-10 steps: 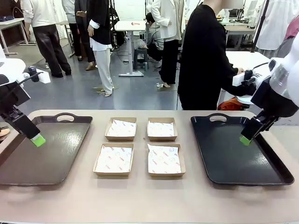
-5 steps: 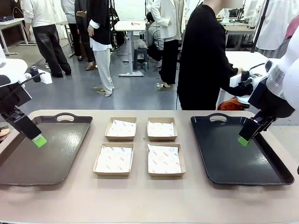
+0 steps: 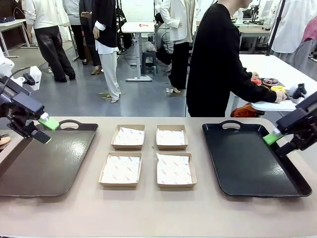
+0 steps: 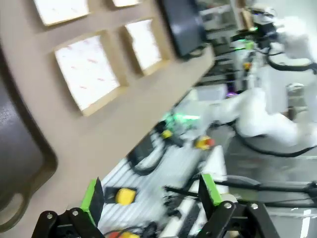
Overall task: Individually package the donuts and arrange them on the tray.
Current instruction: Pick up one Paper togo box.
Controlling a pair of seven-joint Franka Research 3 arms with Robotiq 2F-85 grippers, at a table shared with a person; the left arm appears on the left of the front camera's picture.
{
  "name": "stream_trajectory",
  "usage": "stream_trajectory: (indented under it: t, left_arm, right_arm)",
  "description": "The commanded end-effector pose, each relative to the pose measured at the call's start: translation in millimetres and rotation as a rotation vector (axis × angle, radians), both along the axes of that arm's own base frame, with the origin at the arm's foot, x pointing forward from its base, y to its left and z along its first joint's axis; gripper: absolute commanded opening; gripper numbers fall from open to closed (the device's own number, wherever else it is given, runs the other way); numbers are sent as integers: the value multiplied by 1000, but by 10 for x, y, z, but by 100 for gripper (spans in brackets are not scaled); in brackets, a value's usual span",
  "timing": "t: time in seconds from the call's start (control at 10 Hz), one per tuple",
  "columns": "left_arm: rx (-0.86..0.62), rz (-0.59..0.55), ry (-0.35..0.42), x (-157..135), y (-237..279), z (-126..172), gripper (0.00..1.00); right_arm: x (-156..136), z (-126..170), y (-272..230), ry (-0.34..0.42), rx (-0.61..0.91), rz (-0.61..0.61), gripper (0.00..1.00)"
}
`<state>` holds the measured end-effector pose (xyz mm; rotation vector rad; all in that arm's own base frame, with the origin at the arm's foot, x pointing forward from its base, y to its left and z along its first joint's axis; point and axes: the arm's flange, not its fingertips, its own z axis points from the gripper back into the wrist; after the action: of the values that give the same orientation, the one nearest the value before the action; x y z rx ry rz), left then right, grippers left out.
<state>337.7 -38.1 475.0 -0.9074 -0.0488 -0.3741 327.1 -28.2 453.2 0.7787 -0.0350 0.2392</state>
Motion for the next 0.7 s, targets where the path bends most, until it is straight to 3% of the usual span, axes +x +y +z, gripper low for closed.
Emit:
stream_trajectory:
  t: [0.0, 0.4, 0.6]
  left_arm:
    - [-204, 122, 70, 125, 252, -144, 100]
    - [-287, 258, 55, -45, 878, -311, 100]
    - [-322, 298, 48, -107, 1158, -359, 100]
  right_arm:
    - [76, -113, -356, 91, 296, -109, 100]
    - [-122, -357, -1043, 117, 403, -207, 100]
    - [-185, -481, -1282, 94, 450, -242, 100]
